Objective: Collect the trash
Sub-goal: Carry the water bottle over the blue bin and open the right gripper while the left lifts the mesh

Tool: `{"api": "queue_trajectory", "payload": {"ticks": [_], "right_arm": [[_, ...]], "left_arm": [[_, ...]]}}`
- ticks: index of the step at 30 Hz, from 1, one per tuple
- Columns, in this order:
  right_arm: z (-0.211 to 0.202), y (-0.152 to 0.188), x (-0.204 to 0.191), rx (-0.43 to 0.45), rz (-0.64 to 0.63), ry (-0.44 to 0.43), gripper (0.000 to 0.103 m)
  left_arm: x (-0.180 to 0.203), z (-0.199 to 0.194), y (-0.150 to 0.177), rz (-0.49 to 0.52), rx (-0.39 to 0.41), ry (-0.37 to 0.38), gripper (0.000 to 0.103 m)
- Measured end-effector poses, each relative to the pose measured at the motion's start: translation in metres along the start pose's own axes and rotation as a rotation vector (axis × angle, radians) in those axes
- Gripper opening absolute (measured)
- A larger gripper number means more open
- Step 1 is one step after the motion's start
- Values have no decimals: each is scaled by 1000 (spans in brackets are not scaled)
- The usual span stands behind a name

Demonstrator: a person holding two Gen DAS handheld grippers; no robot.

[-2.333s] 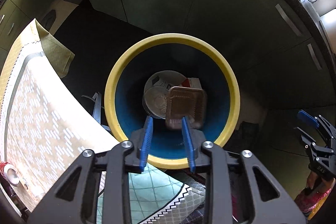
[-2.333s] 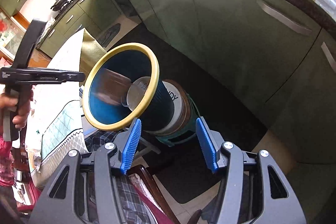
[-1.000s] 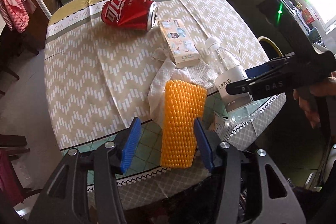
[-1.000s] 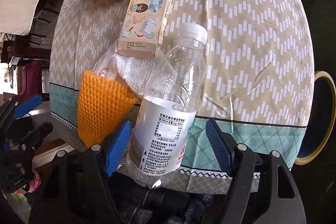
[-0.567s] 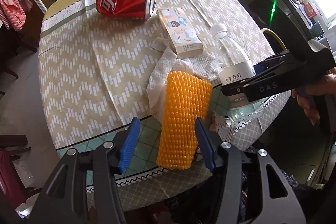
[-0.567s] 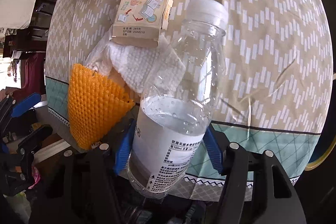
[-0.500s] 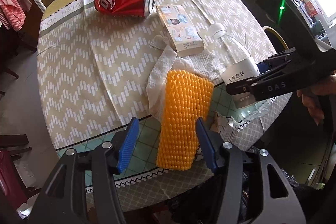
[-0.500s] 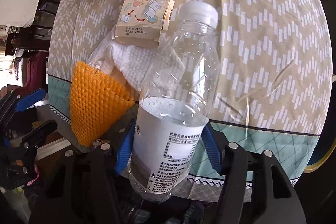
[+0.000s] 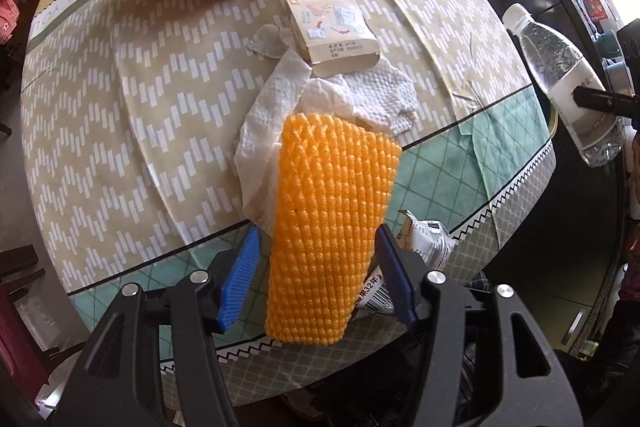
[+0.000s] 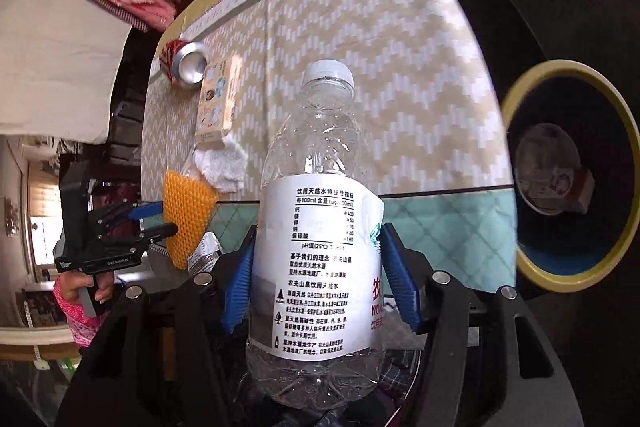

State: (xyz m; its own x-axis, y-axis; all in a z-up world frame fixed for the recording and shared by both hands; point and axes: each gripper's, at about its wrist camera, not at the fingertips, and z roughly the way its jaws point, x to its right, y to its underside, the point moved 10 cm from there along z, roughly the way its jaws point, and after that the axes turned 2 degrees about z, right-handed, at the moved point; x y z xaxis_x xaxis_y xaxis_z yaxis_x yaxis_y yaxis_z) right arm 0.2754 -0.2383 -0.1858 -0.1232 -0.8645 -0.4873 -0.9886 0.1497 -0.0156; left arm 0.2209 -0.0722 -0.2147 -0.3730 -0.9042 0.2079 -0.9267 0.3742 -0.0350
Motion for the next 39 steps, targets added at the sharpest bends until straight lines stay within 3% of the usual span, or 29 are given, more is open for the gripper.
{"api": "queue_trajectory", "payload": {"ticks": [7, 12, 19, 24, 27, 33, 39], "right_arm": [[-40, 0, 85, 111, 146, -34, 59], [-45, -3, 136, 163, 201, 15, 59], [-42, -17, 201, 229, 256, 175, 59], [-26, -28, 239, 241, 280, 248, 60], [-20, -33, 259, 253, 298, 272, 66], [-42, -22, 259, 316, 330, 116, 66], [-82, 22, 255, 415, 317, 45, 68]], "left_arm": [[9, 24, 6, -17, -76, -2, 51], [17, 26, 9, -13, -49, -7, 13], [36, -6, 4, 21, 34, -39, 12], [30, -33, -14, 27, 80, -52, 12], [38, -45, -22, 41, 97, -49, 12], [89, -58, -45, 145, 115, -32, 12], [190, -49, -88, 315, 106, 13, 12]]}}
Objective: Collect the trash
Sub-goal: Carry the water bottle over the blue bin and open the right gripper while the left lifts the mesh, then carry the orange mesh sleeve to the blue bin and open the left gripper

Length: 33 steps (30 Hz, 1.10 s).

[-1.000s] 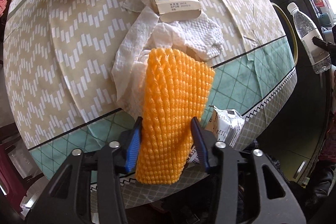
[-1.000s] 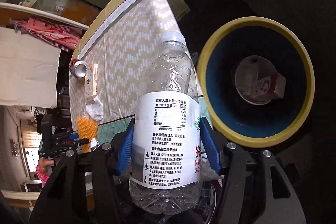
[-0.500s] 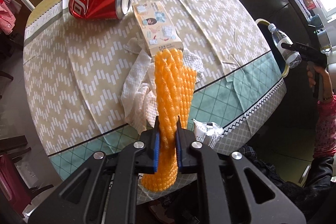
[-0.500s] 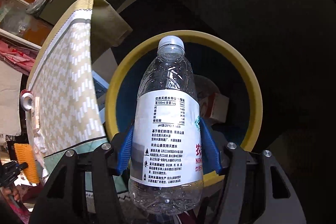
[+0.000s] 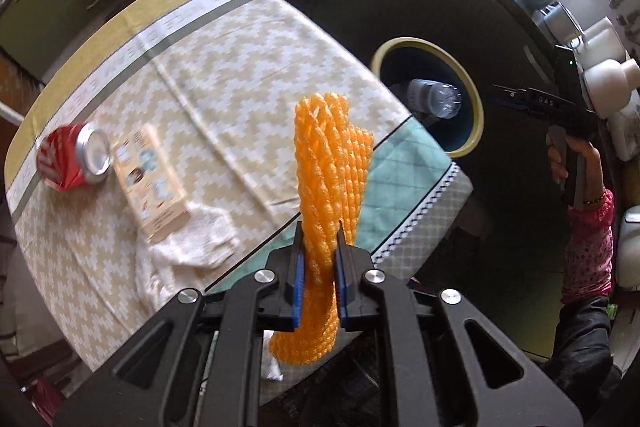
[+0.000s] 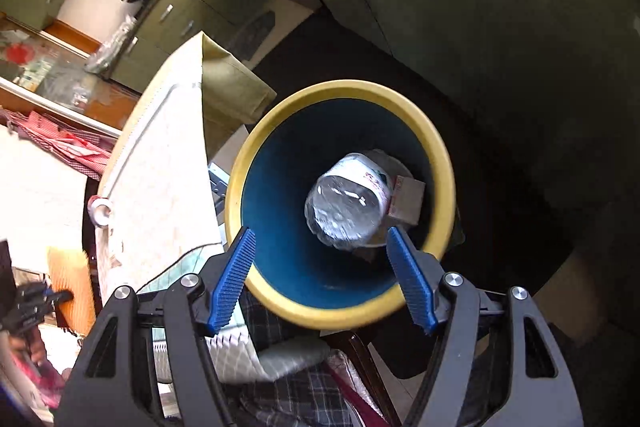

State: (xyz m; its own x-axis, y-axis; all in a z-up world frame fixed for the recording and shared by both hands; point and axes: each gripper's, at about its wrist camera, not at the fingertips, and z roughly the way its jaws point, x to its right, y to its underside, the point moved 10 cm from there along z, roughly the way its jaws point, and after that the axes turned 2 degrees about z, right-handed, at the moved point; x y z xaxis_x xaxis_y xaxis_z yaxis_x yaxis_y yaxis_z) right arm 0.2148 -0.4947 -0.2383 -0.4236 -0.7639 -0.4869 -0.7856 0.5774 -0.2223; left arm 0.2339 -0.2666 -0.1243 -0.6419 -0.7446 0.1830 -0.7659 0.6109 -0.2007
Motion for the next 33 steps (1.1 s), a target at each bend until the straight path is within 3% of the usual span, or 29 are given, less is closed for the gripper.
{"api": "queue_trajectory", "payload": {"ticks": [8, 13, 16, 20, 23, 29, 33], "right_arm": [[-50, 38, 45, 77, 56, -50, 72], [-65, 59, 71, 86, 89, -74, 72], [-71, 65, 80, 89, 90, -84, 72], [-77, 70, 72, 89, 54, -87, 72], [-84, 69, 56, 92, 2, -91, 72], [-83, 63, 2, 68, -147, -73, 72], [-71, 54, -70, 37, -341, -82, 72]], "left_arm": [[104, 70, -103, 111, -39, 46, 12], [123, 130, -157, 49, -64, -3, 13], [123, 164, -169, 9, -99, -47, 18], [124, 184, -163, -4, -133, -50, 28], [123, 173, -152, 4, -128, -30, 29], [94, 99, -114, 1, -38, 9, 33], [42, 36, -68, -62, 39, -3, 35]]}}
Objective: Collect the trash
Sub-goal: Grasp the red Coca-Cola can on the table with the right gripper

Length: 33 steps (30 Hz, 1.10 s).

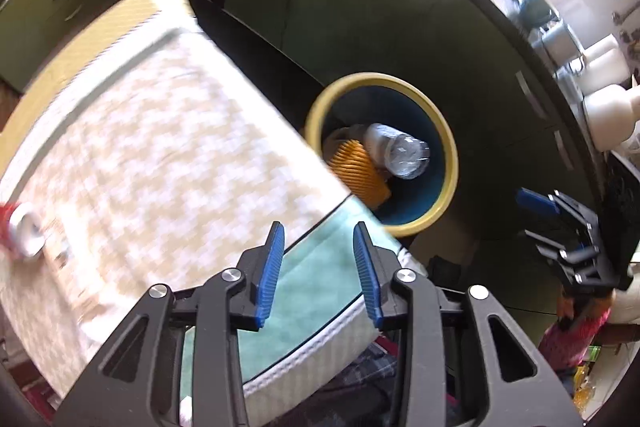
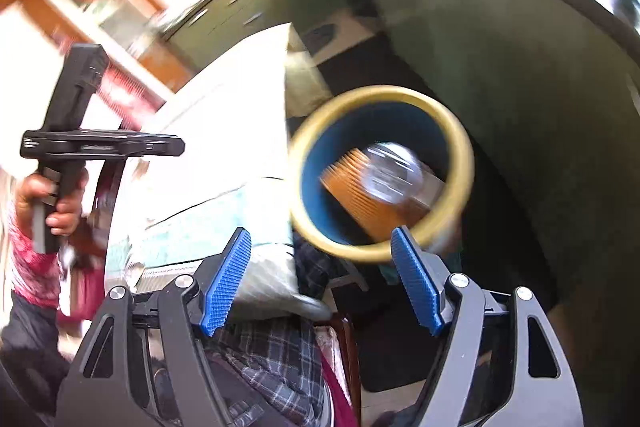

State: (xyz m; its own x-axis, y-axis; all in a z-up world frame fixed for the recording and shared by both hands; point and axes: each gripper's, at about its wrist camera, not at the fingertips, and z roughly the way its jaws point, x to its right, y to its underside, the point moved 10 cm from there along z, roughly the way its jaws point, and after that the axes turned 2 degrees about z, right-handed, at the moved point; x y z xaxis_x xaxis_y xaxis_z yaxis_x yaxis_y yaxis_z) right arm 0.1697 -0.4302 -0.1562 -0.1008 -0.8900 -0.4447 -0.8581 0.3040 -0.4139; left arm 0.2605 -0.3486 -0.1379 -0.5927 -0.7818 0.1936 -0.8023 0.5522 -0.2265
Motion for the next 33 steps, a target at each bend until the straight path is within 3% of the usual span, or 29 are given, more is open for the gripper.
{"api": "queue_trajectory", "payload": {"ticks": [4, 6, 9, 12, 16, 18, 20, 24, 33], "right_arm": [[42, -37, -85, -48, -220, -51, 74], [71, -51, -132, -91, -313, -93, 74], [121, -70, -210, -168, -465, -154, 74], [163, -78, -282, -214, -624, -171, 74], [223, -85, -374, -260, -807, -179, 77], [255, -80, -413, -273, -917, -138, 82], [283, -77, -433, -281, -1013, -78, 88], [340, -77, -454, -318, -1158, 72, 91], [398, -64, -449, -415, -1255, 208, 90]], "left_arm": [[-78, -66, 47, -106, 90, -64, 39], [-123, -99, 72, -172, 153, -124, 47], [-187, -132, 108, -273, 202, -232, 49], [-240, -138, 147, -394, 181, -240, 49], [-271, -133, 186, -479, 170, -219, 50], [-279, -133, 197, -497, 167, -207, 49], [-285, -130, 204, -500, 153, -202, 49], [-291, -120, 212, -497, 125, -177, 49], [-301, -108, 223, -493, 101, -158, 50]]}}
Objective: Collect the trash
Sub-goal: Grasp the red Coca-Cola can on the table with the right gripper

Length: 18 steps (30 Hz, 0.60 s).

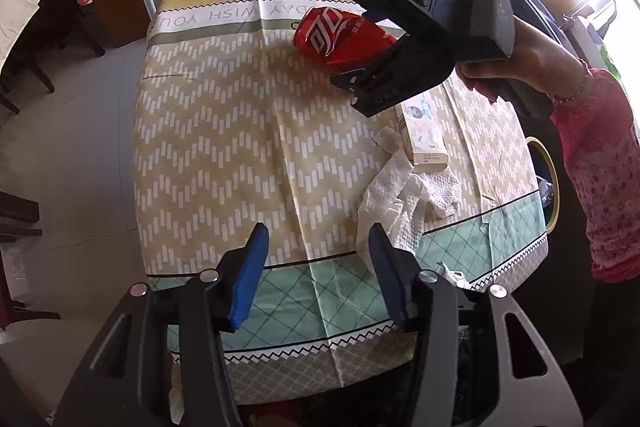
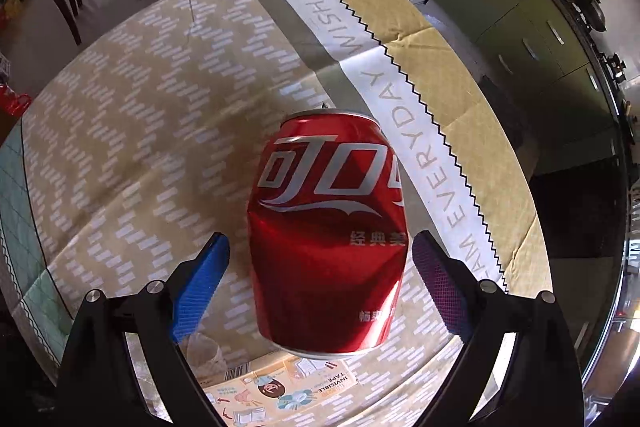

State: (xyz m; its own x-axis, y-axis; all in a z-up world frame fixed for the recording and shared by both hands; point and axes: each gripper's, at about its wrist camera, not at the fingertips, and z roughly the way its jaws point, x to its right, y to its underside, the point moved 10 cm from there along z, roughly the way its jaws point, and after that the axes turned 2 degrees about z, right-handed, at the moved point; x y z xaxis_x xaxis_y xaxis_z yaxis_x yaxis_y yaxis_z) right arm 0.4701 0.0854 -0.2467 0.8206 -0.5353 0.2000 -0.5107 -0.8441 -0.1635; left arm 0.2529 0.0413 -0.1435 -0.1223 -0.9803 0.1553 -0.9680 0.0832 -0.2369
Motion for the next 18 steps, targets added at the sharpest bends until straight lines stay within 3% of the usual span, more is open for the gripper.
{"api": "queue_trajectory", "payload": {"ticks": [2, 6, 11, 18], "right_arm": [[5, 0, 1, -18, 2, 8, 72], [11, 2, 10, -33, 67, -32, 72], [-5, 1, 28, 21, 194, -115, 71], [-63, 55, 63, 101, 407, -201, 72]], "left_arm": [[-2, 2, 2, -2, -7, 0, 50], [-2, 6, 5, 1, -20, -2, 51], [8, 10, 1, 19, -31, -15, 51], [56, 29, -32, 110, -60, -39, 54]]}}
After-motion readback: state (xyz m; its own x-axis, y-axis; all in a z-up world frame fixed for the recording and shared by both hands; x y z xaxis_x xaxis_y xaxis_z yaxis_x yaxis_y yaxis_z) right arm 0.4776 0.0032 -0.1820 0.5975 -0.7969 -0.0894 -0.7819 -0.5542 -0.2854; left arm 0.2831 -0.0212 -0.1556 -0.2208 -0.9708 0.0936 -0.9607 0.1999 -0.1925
